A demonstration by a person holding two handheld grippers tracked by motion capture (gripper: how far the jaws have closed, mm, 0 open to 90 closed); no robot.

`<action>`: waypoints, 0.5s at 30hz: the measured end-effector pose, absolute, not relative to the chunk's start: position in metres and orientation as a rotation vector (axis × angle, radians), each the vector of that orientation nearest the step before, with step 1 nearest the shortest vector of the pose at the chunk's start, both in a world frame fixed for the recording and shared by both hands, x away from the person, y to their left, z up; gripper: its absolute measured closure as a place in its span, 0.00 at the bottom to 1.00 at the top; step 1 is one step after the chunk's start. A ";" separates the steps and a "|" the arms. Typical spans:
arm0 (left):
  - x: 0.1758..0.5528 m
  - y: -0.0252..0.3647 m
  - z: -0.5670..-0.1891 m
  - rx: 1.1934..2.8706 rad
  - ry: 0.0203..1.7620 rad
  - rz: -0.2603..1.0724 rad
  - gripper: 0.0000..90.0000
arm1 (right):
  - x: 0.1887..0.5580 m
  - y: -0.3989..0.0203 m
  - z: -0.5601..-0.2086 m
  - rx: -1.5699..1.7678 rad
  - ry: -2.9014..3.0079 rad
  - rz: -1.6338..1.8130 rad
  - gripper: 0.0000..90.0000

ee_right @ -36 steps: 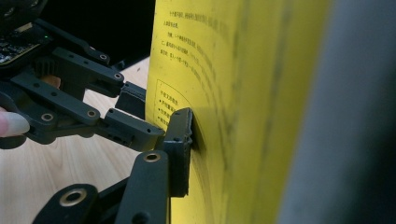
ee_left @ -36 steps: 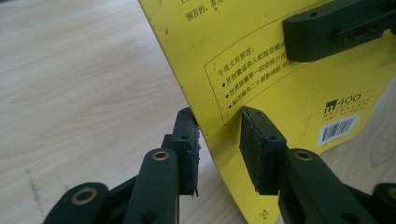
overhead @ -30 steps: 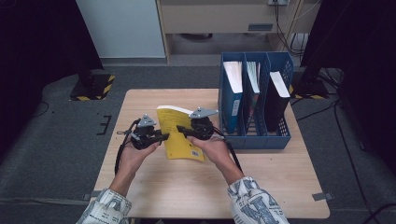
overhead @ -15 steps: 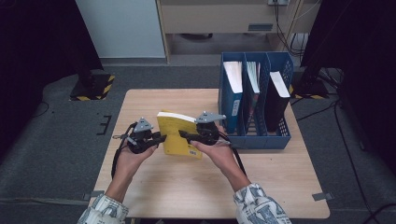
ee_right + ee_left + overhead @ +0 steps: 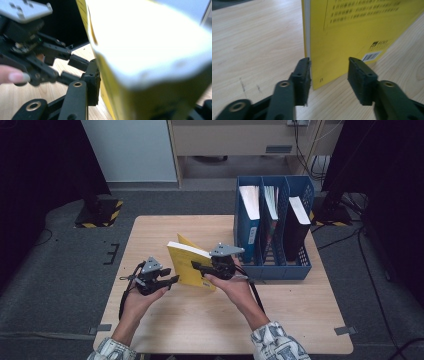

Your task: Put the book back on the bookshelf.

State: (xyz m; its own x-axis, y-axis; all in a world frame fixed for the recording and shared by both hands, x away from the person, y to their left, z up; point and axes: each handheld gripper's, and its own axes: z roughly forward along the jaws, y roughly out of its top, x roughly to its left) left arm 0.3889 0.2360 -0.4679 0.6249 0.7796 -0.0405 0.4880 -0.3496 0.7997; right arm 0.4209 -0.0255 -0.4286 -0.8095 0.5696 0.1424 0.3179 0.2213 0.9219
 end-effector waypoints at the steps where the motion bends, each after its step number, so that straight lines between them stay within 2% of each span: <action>1: 0.389 0.236 -0.468 2.019 0.994 0.446 0.47 | 0.421 -0.025 -0.429 0.842 2.268 1.625 0.69; 6: 0.385 0.241 -0.492 2.096 1.025 0.487 0.30 | 0.421 -0.026 -0.420 0.813 2.253 1.653 0.69; 13: 0.388 0.247 -0.502 2.106 1.070 0.471 0.18 | 0.424 -0.024 -0.416 0.783 2.265 1.685 0.67; 15: 0.388 0.249 -0.504 2.125 1.062 0.491 0.12 | 0.426 -0.023 -0.415 0.777 2.265 1.690 0.66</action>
